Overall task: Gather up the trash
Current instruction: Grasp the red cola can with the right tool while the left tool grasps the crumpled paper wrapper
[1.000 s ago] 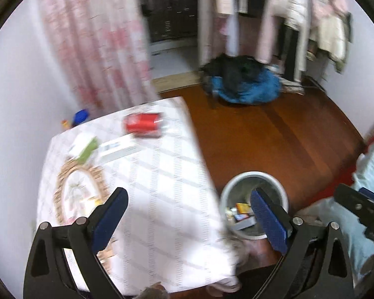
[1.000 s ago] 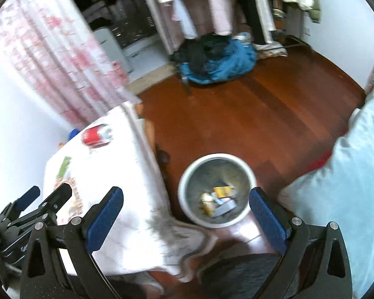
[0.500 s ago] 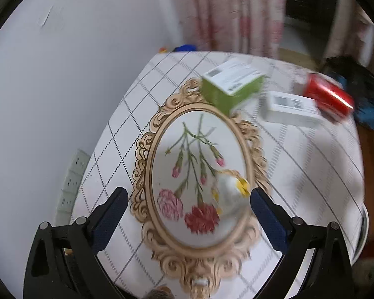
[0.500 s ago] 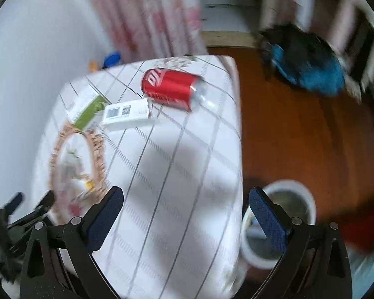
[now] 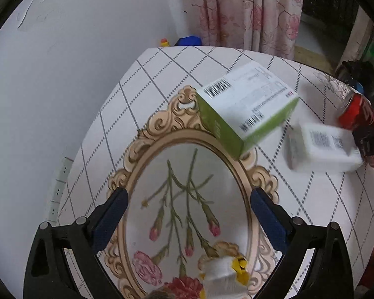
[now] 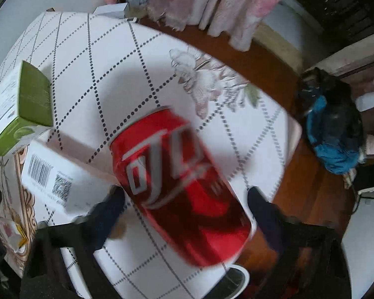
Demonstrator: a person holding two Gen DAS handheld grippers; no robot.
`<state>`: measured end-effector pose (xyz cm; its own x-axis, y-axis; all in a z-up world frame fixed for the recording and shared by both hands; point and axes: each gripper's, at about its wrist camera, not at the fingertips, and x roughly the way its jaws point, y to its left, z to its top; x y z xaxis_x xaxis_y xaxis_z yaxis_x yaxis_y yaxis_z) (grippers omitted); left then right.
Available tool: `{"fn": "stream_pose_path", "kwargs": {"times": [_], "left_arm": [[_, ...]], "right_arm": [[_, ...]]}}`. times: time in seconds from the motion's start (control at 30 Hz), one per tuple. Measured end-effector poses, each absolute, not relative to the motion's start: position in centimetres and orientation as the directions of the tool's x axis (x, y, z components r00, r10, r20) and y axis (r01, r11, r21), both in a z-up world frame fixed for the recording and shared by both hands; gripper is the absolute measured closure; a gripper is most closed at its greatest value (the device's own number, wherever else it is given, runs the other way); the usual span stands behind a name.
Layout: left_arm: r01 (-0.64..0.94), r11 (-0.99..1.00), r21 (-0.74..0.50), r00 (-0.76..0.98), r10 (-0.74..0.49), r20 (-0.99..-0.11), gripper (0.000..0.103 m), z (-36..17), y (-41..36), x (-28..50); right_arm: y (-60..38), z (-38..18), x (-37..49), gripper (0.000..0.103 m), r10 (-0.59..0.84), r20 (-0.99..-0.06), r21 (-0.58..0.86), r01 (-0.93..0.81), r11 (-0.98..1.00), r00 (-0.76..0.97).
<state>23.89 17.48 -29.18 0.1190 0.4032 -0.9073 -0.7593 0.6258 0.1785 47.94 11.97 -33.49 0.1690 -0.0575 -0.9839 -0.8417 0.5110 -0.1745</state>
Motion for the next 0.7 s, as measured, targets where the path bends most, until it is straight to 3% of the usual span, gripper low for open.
{"fn": "stream_pose_path", "kwargs": {"times": [0.27, 0.43, 0.6, 0.7], "left_arm": [[-0.767, 0.622, 0.159, 0.135, 0.398, -0.907, 0.003, -27.5, 18.2, 20.6], [-0.754, 0.656, 0.047, 0.192, 0.288, -0.938, 0.003, -27.3, 16.7, 16.9], [-0.707, 0.704, -0.062, 0.23, 0.146, -0.962, 0.004, -28.7, 14.5, 16.1], [-0.629, 0.775, -0.064, 0.243, 0.118, -0.963, 0.004, -29.7, 12.5, 17.4]], "right_arm": [[6.9, -31.3, 48.2, 0.019, 0.07, -0.995, -0.003, -0.708, 0.706, 0.074], [0.4, -29.0, 43.2, 0.02, 0.148, -0.984, 0.061, -0.603, 0.795, 0.095], [-4.8, -31.3, 36.9, 0.023, 0.187, -0.981, 0.138, -0.488, 0.862, 0.052], [-5.6, -32.7, 35.1, 0.024, 0.188, -0.981, 0.149, -0.45, 0.881, 0.044]]}}
